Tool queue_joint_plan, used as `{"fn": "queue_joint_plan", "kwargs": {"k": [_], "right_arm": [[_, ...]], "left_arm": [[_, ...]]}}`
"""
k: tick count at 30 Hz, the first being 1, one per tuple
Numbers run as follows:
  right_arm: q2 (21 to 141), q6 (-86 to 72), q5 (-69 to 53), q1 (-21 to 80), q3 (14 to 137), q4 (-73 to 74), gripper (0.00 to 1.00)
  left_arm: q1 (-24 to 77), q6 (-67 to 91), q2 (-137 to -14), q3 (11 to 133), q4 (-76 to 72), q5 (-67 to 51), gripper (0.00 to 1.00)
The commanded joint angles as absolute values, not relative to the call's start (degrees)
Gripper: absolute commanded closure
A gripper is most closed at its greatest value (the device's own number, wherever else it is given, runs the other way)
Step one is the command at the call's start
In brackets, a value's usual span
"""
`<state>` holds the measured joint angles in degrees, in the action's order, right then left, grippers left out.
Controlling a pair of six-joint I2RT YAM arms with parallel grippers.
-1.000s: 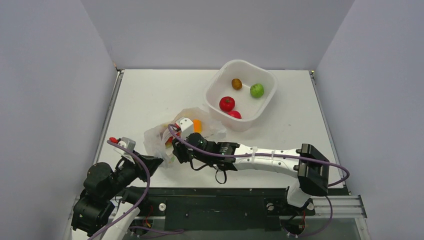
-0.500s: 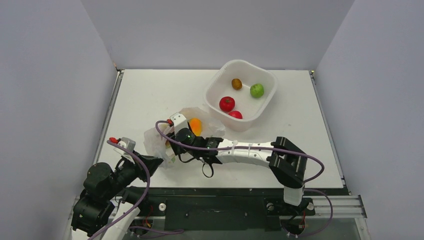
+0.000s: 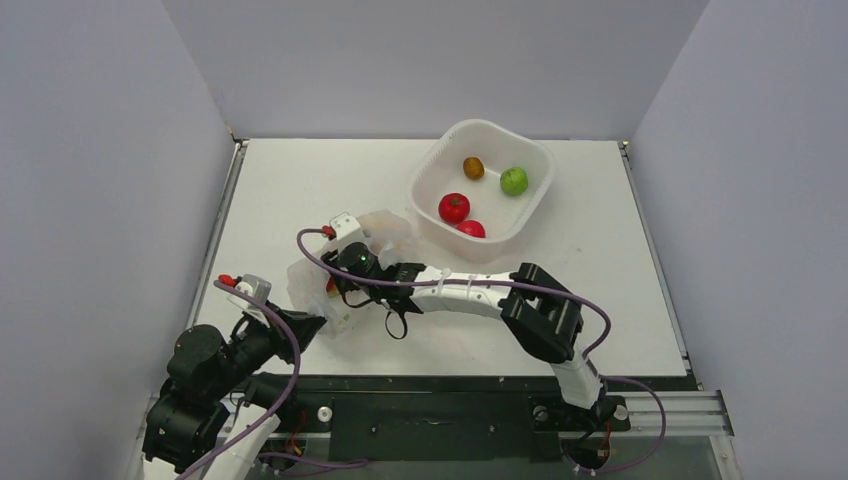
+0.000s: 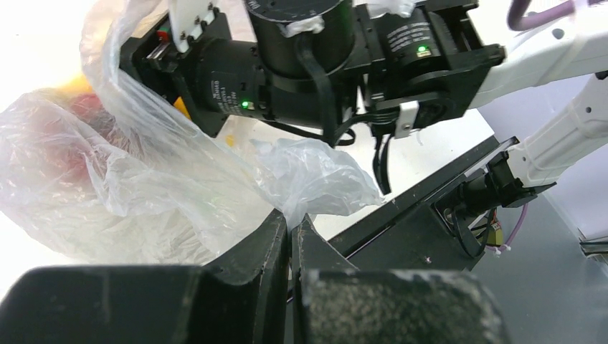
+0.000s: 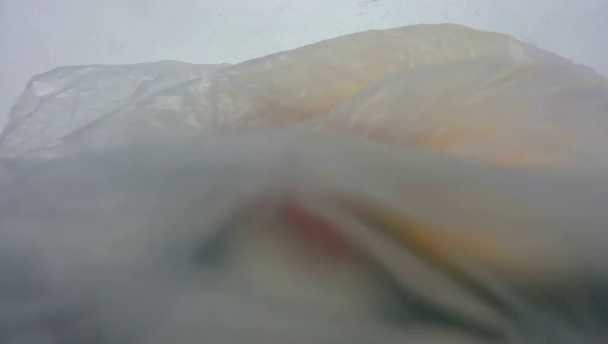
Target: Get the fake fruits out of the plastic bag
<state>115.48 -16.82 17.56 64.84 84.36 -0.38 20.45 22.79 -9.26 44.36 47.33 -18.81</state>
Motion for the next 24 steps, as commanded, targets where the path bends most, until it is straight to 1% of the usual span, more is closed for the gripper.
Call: {"fn": "queue_joint_plan", "kwargs": {"k": [1,4,8,10,16,17,18,19,22,24], "right_arm": [[120.04,-15.58,18.15,63.73,89.04,-2.87,0.45],[122.22,-15.22,18.07,63.45,90.45,-2.78,0.46],[124.01,-15.29,18.62,62.80,91.65,-2.40,0.50],[124.21,-15.01,19.11,62.69,91.70,-2.32,0.55],[120.97,-14.97,18.84,62.92,89.84,-2.20,0.77],[119.47,-15.12,18.64,63.01,89.35,-2.37,0.79],[118.58,-15.25,18.51,63.19,88.37,-2.42,0.84],[116.74,-15.50,18.18,63.28,87.86,-2.45,0.86],[112.67,-16.35,17.43,63.87,84.21,-3.13,0.96],[109.51,-16.89,16.86,64.16,81.55,-3.65,1.00]], "left_arm": [[20.13,22.02,-9.76,44.25,45.44,-19.61,1.00],[20.12,22.09,-9.81,44.23,45.44,-19.50,1.00],[20.04,22.07,-10.10,44.16,45.44,-19.46,1.00],[20.04,22.14,-10.25,44.15,45.44,-19.51,1.00],[20.04,22.04,-10.86,44.19,45.35,-19.69,1.00],[20.04,22.08,-10.88,44.18,45.35,-19.60,1.00],[20.04,22.11,-10.85,44.15,45.42,-19.53,1.00],[20.04,22.14,-10.79,44.13,45.43,-19.48,1.00],[20.04,22.10,-10.64,44.15,45.38,-19.32,1.00],[20.00,22.10,-10.74,44.20,45.36,-19.31,1.00]]}}
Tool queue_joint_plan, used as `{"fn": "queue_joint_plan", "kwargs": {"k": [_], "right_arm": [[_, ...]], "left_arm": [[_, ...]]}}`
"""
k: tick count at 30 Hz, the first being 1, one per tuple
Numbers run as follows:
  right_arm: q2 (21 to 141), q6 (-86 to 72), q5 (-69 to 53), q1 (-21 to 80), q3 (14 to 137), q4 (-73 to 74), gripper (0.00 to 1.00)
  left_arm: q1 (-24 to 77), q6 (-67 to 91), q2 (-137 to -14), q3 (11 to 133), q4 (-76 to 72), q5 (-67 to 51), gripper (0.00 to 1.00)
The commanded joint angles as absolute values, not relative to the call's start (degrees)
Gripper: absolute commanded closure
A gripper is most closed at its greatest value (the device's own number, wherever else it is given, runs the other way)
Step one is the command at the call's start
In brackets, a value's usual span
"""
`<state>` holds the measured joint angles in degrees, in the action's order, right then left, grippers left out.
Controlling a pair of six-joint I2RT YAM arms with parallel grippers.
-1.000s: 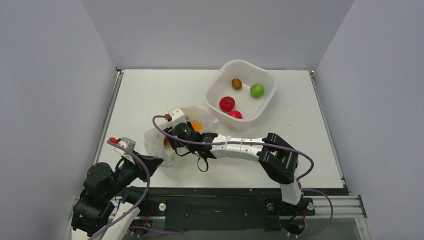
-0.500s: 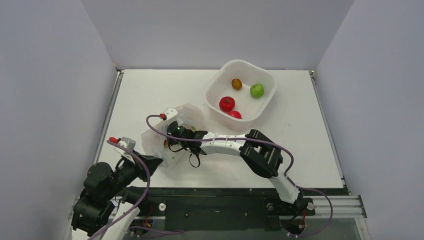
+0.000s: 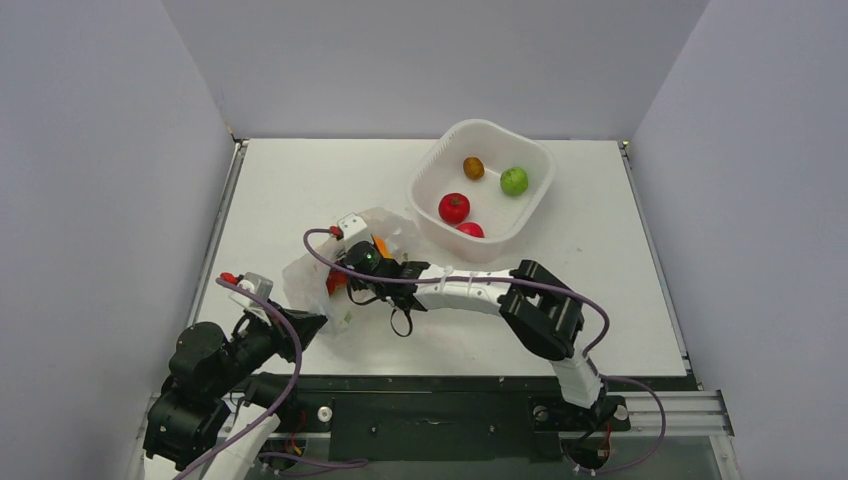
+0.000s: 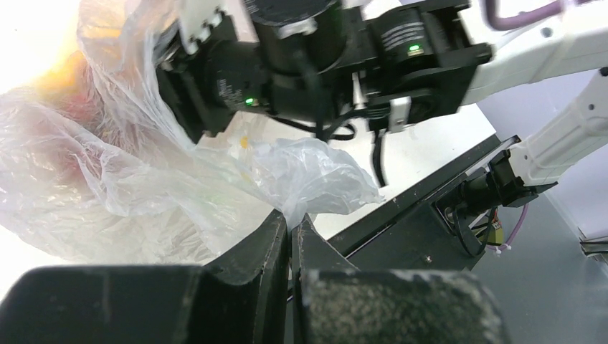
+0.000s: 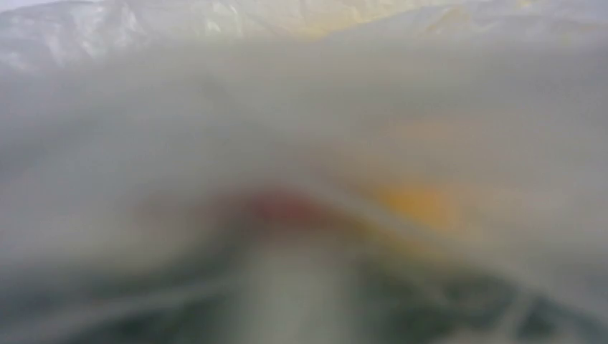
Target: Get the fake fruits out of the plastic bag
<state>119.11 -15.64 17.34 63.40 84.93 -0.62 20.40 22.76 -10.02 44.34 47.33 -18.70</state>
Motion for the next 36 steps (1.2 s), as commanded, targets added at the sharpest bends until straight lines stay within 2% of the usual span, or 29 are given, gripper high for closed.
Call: {"fn": "queue_joint_plan", "kwargs": {"k": [1,9,18,36], "right_arm": [[107.53,-17.01,16.45,64.25,80.77,-3.67,1.00],[98.64,-19.26,13.17,65.11,72.39,-3.15,1.00],[92.56,-21.75,9.17,65.89,70.31,-2.51,1.00],[81.59,-19.75,12.48,66.35,59.70,2.85,1.00]], "left_arm": [[19.96,22.07,-10.78,44.21,45.35,-19.28,1.00],[19.56,22.11,-11.54,44.08,45.27,-19.44,1.00],[18.45,21.87,-12.22,44.05,45.18,-20.41,1.00],[18.28,24.19,-6.65,44.29,45.80,-12.98,1.00]]}}
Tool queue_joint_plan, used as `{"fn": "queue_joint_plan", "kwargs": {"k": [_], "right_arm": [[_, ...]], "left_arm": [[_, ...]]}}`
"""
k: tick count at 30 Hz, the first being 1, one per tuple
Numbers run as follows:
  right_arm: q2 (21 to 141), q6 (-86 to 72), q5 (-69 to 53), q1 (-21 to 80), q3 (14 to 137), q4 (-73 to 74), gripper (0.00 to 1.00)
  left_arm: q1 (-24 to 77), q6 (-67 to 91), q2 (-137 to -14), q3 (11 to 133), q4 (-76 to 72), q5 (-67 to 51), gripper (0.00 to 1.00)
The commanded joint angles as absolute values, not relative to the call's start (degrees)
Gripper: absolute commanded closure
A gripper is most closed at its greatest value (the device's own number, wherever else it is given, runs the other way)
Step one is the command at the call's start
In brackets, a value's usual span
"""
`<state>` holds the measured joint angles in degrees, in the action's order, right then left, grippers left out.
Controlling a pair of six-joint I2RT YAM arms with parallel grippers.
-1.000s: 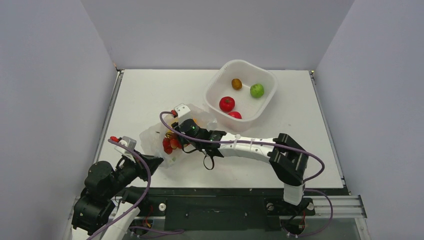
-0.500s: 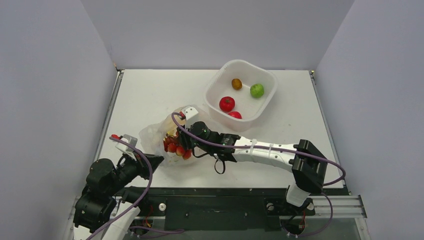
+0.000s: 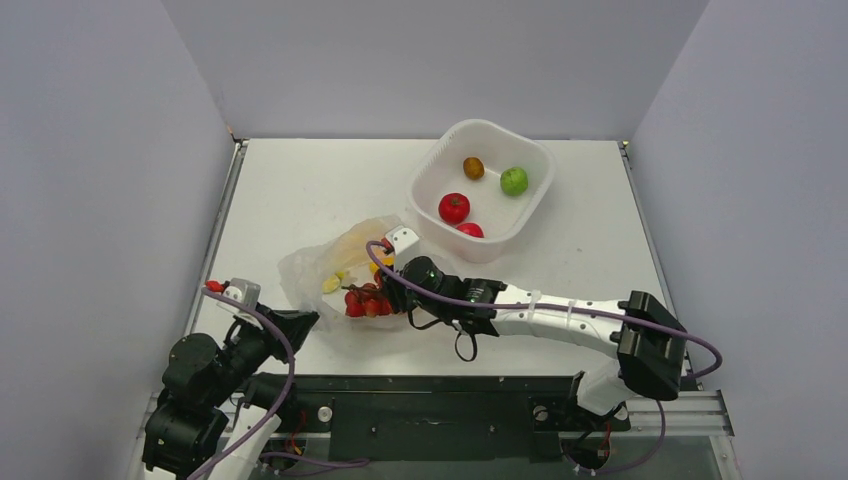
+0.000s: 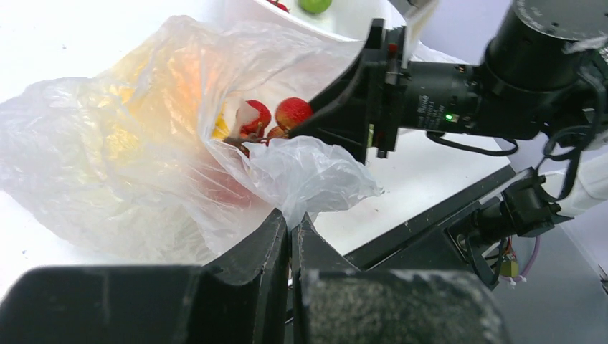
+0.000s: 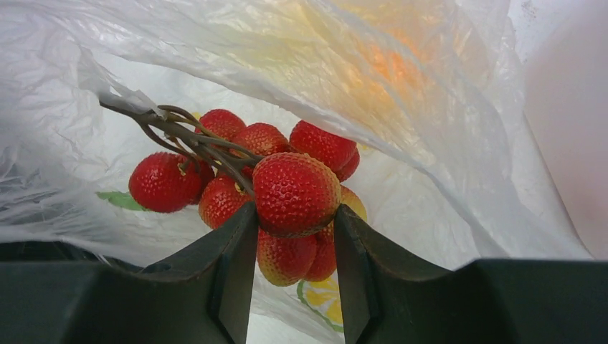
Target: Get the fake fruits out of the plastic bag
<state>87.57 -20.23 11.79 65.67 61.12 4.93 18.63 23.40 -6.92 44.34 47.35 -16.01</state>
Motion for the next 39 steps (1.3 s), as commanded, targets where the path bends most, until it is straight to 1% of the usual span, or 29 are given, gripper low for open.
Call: {"fn": "queue_joint_plan", "kwargs": {"k": [1,3,8,15,22,27,32,37,39], "right_arm": [[80.27,-19.32,11.10,66.53,59.07,1.20,1.00],[78.87,-17.94,8.57,66.96,57.58,-1.94,1.00],[76.58,-17.98,8.02,68.01,56.83,-4.93,1.00],[76.72,-21.10,5.27,67.94,63.75,-6.35,1.00],[74.27,-22.46,6.67,67.40,67.23,-6.82,1.00],[71.58,-25.83,4.60,64.86,67.48,-8.85,1.00],[68.56,-27.53,2.63,60.16,68.39,-9.39,1.00],[65.39,-27.13,2.51,56.30,69.15,-9.17,1.00],[63.53,-25.66,4.28,55.05,69.51,-8.36,1.00]], "left_arm": [[18.28,24.31,-6.75,44.32,45.92,-12.86,1.00],[18.22,24.34,-7.19,44.33,46.02,-12.66,1.00],[18.19,24.32,-7.43,44.26,45.91,-12.89,1.00],[18.13,23.76,-9.21,44.37,45.71,-13.99,1.00],[17.93,23.73,-8.94,44.30,45.64,-14.53,1.00],[17.68,23.49,-9.60,44.23,45.53,-15.05,1.00],[17.54,23.15,-10.61,44.13,45.44,-15.88,1.00],[17.49,22.88,-11.11,44.18,45.46,-16.49,1.00],[17.49,22.84,-11.24,44.16,45.44,-16.66,1.00]]}}
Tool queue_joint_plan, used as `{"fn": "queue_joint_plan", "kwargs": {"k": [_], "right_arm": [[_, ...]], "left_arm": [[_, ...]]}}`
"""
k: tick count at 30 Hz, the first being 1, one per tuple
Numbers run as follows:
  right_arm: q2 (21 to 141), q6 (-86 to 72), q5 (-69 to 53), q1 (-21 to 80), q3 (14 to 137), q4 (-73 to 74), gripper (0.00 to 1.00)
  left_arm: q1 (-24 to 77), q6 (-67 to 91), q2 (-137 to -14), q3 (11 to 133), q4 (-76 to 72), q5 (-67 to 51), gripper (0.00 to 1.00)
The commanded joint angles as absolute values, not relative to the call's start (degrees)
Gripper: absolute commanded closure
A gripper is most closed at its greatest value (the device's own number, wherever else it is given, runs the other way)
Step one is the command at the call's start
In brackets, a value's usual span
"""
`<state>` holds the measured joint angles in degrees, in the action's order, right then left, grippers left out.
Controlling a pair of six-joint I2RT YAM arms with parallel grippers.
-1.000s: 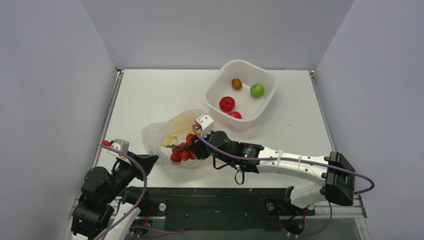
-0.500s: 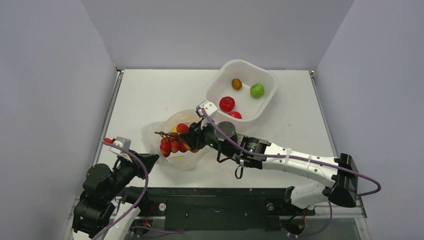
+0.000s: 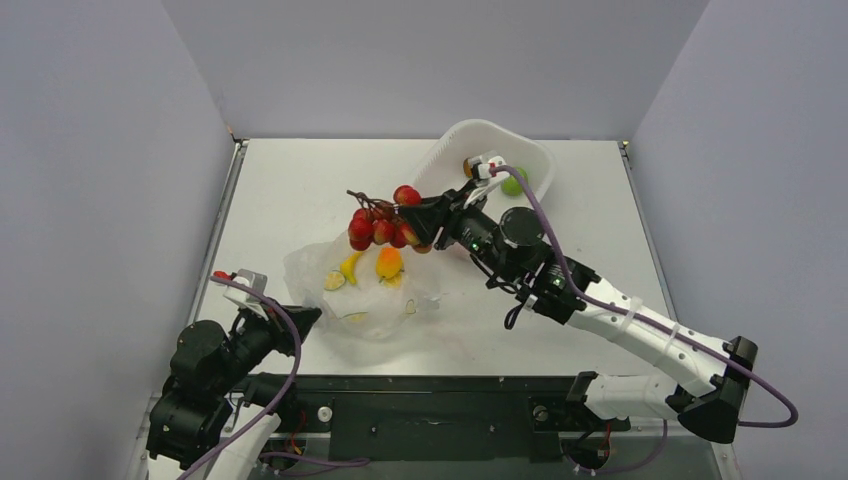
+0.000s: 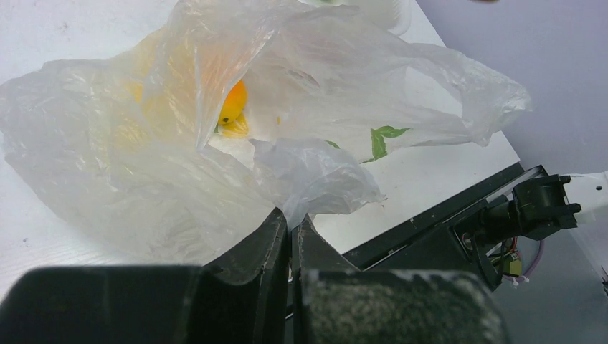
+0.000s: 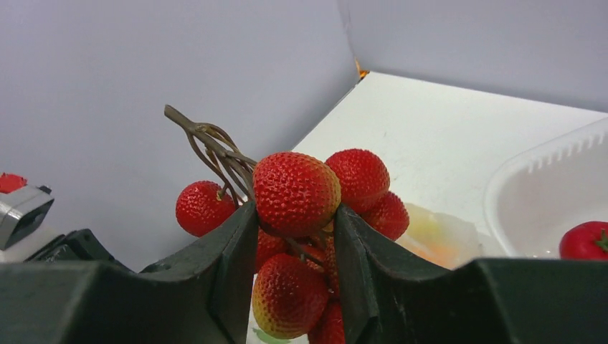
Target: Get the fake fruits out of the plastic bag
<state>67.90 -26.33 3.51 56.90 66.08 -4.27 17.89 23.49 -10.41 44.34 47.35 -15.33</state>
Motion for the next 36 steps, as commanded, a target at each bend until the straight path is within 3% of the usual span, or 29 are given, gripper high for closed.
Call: {"fn": "queue_joint_plan", "kwargs": {"k": [1,12,21,31,36], "right_arm": [[63.06,-25.05,5.39,54.41,69.47,-8.05,1.00],[64.87,-27.47,16.81,36.97,69.88,4.88,1.00],[82.54,-32.87,6.39,22.92,76.19,18.08,1.00],[95.61,-34.88,-0.94,21.45,76.75,20.85,1.00],[95.99,-34.27,-0.78,21.47,76.06,20.92,0.83]], "left_arm": [[17.49,22.85,-11.31,44.19,45.44,-16.69,1.00],[17.24,22.68,-11.54,44.15,45.39,-17.19,1.00],[16.88,22.59,-11.47,44.07,45.34,-17.81,1.00],[16.79,22.55,-11.52,44.02,45.29,-18.00,1.00],[16.44,22.43,-12.01,44.12,45.24,-18.19,1.00]]}}
